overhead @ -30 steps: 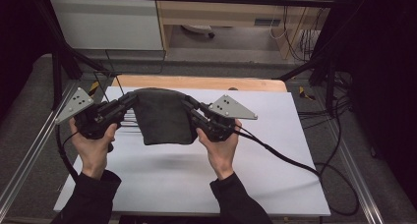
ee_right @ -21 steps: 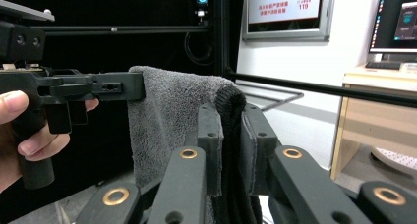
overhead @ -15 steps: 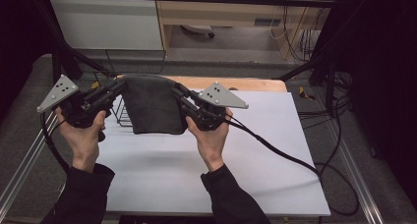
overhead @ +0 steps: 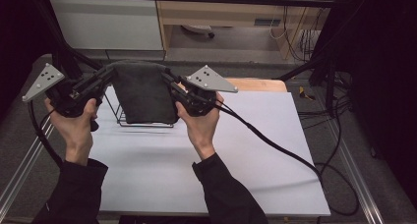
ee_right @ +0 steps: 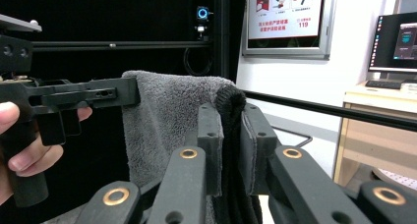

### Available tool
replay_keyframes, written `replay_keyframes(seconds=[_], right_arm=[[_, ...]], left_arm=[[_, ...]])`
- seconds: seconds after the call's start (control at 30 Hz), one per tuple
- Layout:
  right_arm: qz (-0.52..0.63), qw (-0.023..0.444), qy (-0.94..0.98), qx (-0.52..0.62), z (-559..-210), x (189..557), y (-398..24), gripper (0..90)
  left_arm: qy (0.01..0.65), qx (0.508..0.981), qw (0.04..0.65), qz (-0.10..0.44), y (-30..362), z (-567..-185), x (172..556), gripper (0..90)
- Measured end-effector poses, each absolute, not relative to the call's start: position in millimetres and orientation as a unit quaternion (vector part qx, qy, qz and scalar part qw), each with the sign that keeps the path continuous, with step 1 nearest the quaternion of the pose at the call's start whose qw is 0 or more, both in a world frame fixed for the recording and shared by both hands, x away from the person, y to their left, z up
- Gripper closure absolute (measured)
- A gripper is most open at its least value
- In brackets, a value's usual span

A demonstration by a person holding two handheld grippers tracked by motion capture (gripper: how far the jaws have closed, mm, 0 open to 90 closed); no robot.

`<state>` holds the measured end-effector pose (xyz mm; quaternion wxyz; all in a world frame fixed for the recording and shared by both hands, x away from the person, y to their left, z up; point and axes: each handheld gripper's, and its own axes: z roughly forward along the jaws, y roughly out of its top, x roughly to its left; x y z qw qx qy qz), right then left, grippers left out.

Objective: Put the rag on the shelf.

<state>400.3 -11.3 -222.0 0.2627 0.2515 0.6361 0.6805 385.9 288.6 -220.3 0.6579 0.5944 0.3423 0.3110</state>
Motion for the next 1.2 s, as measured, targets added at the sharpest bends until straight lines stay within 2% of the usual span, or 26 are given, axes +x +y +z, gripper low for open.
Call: replay_keyframes(seconds=[1.2], right_arm=[[0.697, 0.282, 0.621, 0.223, -154, 434, 34, 81.6]], left_arm=[[0.346, 0.549, 0.673, 0.356, 322, -158, 409, 80.0]])
